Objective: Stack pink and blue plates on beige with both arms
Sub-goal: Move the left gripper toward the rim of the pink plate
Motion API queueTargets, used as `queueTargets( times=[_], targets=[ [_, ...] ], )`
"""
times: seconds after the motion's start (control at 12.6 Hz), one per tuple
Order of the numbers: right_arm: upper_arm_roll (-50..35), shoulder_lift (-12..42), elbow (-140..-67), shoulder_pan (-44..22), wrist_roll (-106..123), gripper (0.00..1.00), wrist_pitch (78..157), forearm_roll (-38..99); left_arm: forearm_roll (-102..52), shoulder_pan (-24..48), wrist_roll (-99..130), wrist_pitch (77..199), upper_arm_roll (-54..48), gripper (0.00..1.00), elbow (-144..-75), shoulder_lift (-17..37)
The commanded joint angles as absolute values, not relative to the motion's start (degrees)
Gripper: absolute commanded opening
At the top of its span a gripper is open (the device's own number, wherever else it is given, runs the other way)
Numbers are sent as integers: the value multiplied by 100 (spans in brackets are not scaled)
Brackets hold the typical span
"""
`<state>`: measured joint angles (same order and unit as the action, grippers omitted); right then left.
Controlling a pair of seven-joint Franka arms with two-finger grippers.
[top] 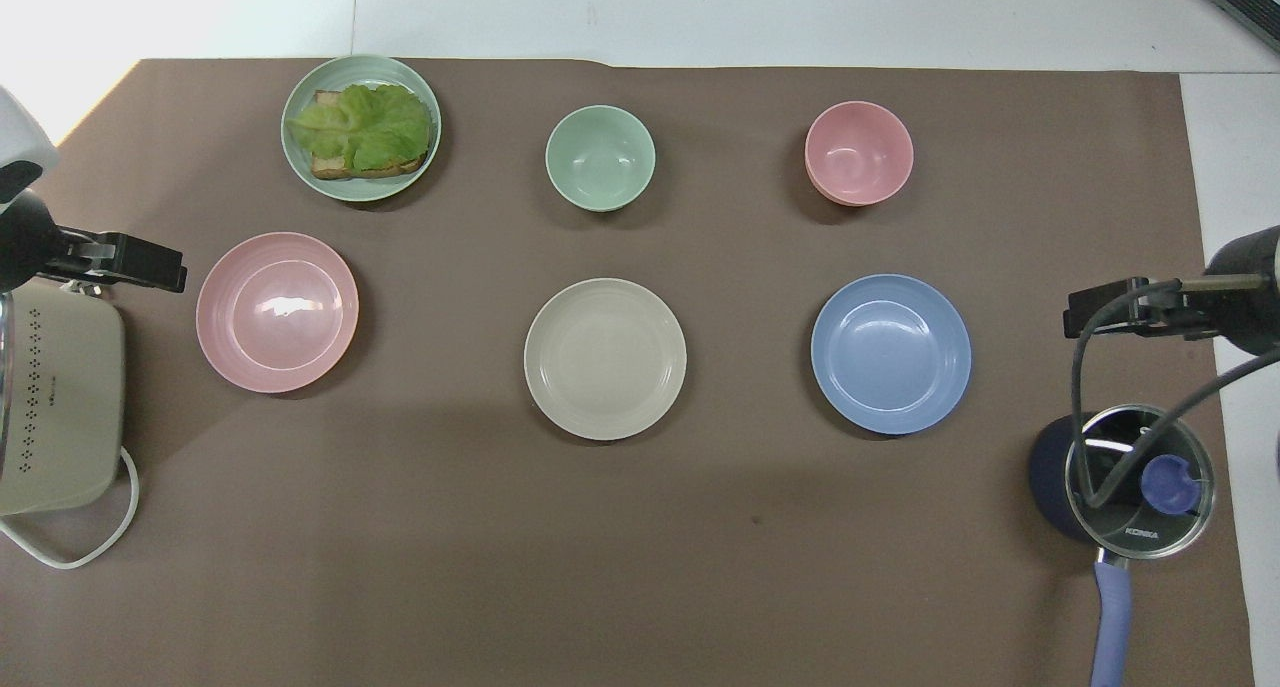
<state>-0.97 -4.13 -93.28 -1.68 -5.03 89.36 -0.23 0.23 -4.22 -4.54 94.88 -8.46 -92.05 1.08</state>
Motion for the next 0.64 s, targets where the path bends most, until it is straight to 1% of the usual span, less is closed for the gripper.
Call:
queueTargets(
  times=[0.0,0.24,0.48,0.56],
  targets=[
    [-97,-457,-9316,-114,-527,100,8833,141,105,-466,-527,9501,-870,100,-9422,-79],
    [-97,-457,-9316,-105,-492,100,8833,141,105,-466,-527,9510,-870,100,-9457,-79],
    [-97,-457,-9316,-106,-492,100,8824,141,105,-475,-519,9632,-870,100,-9728,-70],
    [-97,-466,-9325,-105,-492,100,8824,141,71,-492,-519,9824,-870,100,-9921,-79]
  ],
)
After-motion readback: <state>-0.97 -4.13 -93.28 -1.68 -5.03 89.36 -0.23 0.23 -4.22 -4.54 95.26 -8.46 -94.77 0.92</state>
